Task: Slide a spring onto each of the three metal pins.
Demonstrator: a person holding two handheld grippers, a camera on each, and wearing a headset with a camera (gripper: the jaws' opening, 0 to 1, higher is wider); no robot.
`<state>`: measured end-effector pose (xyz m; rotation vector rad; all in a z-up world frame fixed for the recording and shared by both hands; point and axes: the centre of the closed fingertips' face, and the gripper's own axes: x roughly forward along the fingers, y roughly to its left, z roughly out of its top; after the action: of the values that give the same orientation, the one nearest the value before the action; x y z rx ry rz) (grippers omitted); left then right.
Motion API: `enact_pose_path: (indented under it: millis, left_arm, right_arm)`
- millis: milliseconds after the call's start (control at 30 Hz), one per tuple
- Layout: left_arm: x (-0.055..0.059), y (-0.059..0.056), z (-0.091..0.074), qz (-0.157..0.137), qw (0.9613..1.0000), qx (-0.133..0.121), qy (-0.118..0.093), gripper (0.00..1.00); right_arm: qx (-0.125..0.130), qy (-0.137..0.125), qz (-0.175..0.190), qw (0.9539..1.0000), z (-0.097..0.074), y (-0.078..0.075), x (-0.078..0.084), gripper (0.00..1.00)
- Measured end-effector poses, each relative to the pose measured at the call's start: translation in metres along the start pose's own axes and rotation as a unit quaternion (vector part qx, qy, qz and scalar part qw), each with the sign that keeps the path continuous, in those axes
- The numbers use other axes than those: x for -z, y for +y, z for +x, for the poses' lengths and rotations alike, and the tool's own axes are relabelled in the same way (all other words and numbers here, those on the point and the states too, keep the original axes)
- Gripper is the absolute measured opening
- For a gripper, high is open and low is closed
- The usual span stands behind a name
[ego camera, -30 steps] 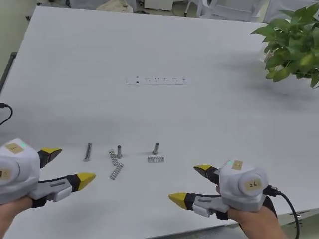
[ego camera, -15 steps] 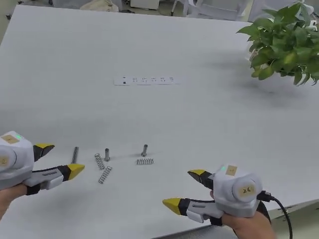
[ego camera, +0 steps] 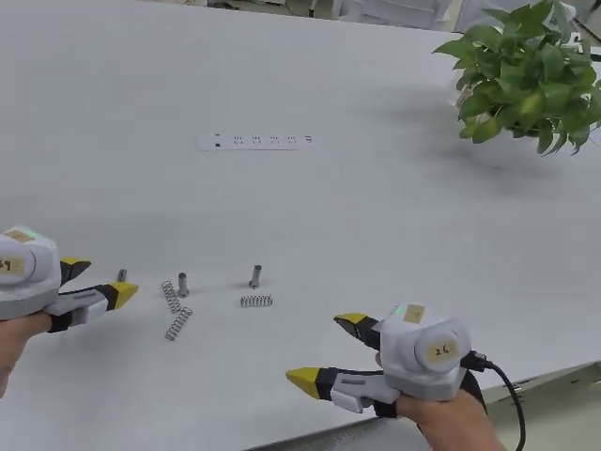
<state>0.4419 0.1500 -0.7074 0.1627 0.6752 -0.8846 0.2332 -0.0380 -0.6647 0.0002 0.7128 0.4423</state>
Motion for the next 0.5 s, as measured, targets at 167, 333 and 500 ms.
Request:
enact_pose_path:
  millis: [167,333,500]
  left_arm:
    - [0.01,0.008,0.015,-0.011,0.9998,-0.005,0.014,0.4]
    - [0.024,0.009,0.027,-0.007,0.9993,0.002,0.037,0.38]
    - [0.03,0.02,0.034,-0.018,0.9988,-0.007,0.046,0.34]
  right_arm:
    - [0.001,0.003,0.001,1.0,0.0,-0.001,0.001,0.63]
    - [0.0,0.007,0.001,1.0,0.001,-0.002,0.003,0.62]
    - [0.001,0.009,0.002,1.0,0.001,-0.003,0.004,0.62]
